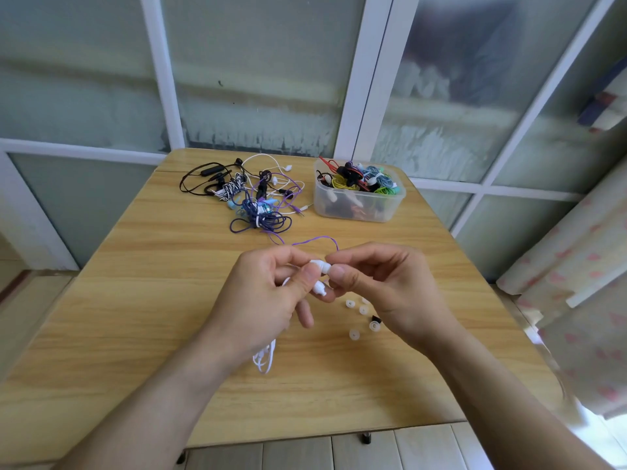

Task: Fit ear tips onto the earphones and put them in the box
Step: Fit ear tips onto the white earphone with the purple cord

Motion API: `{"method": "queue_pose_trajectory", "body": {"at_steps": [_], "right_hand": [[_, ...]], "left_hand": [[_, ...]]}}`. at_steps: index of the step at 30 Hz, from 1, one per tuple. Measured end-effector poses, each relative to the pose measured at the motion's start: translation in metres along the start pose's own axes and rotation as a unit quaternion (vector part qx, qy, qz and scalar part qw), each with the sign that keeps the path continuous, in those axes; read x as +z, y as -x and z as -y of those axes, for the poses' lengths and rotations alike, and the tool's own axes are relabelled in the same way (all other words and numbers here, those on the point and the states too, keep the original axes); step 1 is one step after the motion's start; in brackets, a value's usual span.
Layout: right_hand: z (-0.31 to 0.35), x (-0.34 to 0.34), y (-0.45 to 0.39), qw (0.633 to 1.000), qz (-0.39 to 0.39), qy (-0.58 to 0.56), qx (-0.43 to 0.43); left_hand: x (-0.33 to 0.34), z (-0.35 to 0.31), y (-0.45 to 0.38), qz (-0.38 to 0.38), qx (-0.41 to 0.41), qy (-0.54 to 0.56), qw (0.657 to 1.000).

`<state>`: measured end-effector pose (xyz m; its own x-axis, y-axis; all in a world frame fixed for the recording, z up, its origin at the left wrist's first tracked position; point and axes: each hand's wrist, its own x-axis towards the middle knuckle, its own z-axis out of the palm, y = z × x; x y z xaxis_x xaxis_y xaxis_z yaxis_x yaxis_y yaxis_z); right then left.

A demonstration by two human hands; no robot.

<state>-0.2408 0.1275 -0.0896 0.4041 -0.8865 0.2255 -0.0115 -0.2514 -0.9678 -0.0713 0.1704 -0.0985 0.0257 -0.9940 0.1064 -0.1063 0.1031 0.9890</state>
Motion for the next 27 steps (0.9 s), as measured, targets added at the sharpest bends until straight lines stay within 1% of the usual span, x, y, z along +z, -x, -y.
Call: {"method": "queue_pose_trajectory", "body": {"at_steps": [4,7,10,12,15,17,19,21,22,24,27], "right_hand": [[-0.001,0.000,0.000,0.995,0.008,0.092,-0.044],[0.000,-0.001,0.000,0.993,0.017,0.099,-0.055],[0.002,-0.002,0.002,0.995,0.034,0.083,-0.041],[0.002,0.001,0.003,0.999,0.029,0.032,-0.006],[0.003,0.006,0.003,0.993,0.039,-0.086,0.076],[0.007,0.008,0.003,0.971,0.069,-0.176,0.150],[0.009,0.009,0.003,0.942,0.079,-0.247,0.212],[0.008,0.009,0.002,0.924,0.068,-0.289,0.241],[0.007,0.010,0.001,0.921,0.055,-0.296,0.246],[0.006,0.009,0.000,0.936,0.022,-0.262,0.233],[0.004,0.006,-0.002,0.971,-0.034,-0.169,0.166]], "left_hand": [[-0.002,-0.001,0.000,0.024,-0.042,0.019,0.999],[-0.003,-0.001,0.000,0.053,-0.073,0.036,0.995],[-0.003,0.001,0.000,0.066,-0.084,0.040,0.993],[-0.001,0.001,0.001,0.059,-0.061,0.031,0.996],[0.002,0.000,0.002,0.022,0.012,0.019,0.999],[0.004,0.000,0.002,0.001,0.049,0.004,0.999],[0.005,0.000,0.003,-0.010,0.070,-0.017,0.997],[0.006,0.002,0.003,-0.023,0.078,-0.035,0.996],[0.006,0.003,0.002,-0.031,0.075,-0.041,0.996],[0.008,0.004,0.002,-0.044,0.055,-0.027,0.997],[0.013,0.006,-0.001,-0.057,0.019,0.030,0.998]]}}
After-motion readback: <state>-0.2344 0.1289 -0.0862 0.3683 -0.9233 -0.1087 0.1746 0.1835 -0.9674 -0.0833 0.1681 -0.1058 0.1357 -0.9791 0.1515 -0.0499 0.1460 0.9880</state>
